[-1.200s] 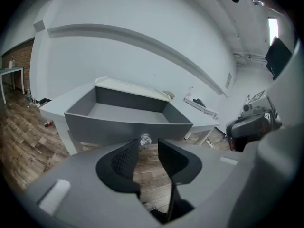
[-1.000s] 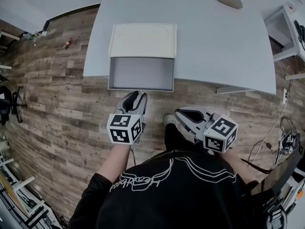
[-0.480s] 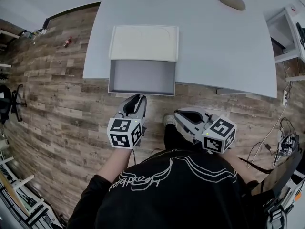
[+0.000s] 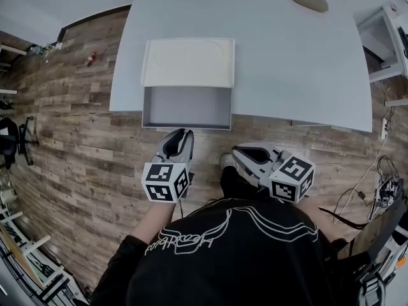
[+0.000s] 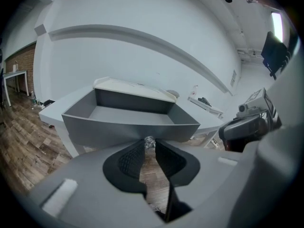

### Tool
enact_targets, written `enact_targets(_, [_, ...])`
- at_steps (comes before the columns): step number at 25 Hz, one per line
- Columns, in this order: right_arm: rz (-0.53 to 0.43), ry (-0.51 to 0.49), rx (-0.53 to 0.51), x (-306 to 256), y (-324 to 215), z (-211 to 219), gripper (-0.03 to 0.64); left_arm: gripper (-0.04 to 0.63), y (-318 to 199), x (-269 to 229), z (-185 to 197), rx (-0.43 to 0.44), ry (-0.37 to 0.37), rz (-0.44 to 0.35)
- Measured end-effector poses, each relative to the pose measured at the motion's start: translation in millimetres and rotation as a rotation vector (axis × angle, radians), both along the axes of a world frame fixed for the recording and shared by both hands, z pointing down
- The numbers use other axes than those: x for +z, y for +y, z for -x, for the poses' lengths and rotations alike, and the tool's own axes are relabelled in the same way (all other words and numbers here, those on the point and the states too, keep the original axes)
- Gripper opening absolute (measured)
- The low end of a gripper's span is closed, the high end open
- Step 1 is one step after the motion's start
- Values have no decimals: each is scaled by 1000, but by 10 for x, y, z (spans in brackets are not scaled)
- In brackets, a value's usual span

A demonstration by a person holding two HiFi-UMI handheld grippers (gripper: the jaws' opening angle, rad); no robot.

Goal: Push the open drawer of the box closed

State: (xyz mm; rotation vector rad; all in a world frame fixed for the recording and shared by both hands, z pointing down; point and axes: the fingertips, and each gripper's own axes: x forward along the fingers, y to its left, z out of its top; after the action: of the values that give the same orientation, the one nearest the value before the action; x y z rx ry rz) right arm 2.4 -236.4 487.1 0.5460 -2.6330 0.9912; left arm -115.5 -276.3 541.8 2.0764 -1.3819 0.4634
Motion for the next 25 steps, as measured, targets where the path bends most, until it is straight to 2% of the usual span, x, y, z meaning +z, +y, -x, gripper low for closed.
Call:
enact_targets(17, [18, -15, 34, 84, -242, -111, 8, 78, -660, -97, 31, -4, -35, -50])
enact_targets(25, [27, -18, 46, 139, -344, -198, 8, 78, -988, -78, 8, -15, -27, -72])
